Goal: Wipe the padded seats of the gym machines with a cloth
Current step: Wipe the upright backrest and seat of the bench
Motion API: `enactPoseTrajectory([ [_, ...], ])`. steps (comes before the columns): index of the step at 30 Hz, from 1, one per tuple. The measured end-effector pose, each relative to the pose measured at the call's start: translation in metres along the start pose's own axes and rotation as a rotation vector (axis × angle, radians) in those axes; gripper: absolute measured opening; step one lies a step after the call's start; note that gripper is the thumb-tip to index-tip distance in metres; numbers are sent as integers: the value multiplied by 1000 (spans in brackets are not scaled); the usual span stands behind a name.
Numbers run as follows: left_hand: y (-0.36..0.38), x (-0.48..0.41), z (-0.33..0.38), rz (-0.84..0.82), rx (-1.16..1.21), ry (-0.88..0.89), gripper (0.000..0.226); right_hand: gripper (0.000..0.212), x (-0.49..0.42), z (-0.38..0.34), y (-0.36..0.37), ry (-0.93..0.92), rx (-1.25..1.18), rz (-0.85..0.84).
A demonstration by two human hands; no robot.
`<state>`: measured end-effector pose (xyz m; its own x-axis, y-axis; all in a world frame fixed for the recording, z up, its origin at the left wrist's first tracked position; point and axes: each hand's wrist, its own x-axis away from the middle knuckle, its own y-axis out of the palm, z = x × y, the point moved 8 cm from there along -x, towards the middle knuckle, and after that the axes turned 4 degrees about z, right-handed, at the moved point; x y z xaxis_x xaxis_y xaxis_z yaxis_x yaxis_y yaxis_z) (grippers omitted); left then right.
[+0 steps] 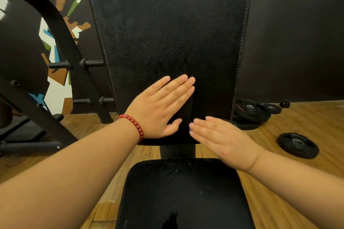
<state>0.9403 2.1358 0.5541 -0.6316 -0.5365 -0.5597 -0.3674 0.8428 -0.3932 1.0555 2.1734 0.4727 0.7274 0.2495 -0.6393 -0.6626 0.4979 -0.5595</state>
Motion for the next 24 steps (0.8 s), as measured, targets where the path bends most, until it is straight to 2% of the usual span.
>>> enactPoseTrajectory([
  [4,-2,0,0,27,15,-8,72,35,-9,3,-13,-21,28,0],
  [7,-5,-1,0,68,14,-16,64,35,-25,24,-30,93,76,110],
  [10,-10,-3,-3,87,41,-44,61,38,-32,25,-22,195,105,123],
  [16,2,40,2,-35,37,-142,66,40,-15,1,5,176,89,82],
  [19,9,55,10,-62,28,-190,67,40,-8,-9,11,100,75,52],
  [24,14,58,14,-40,-1,-262,68,39,3,-23,13,-94,39,-92],
])
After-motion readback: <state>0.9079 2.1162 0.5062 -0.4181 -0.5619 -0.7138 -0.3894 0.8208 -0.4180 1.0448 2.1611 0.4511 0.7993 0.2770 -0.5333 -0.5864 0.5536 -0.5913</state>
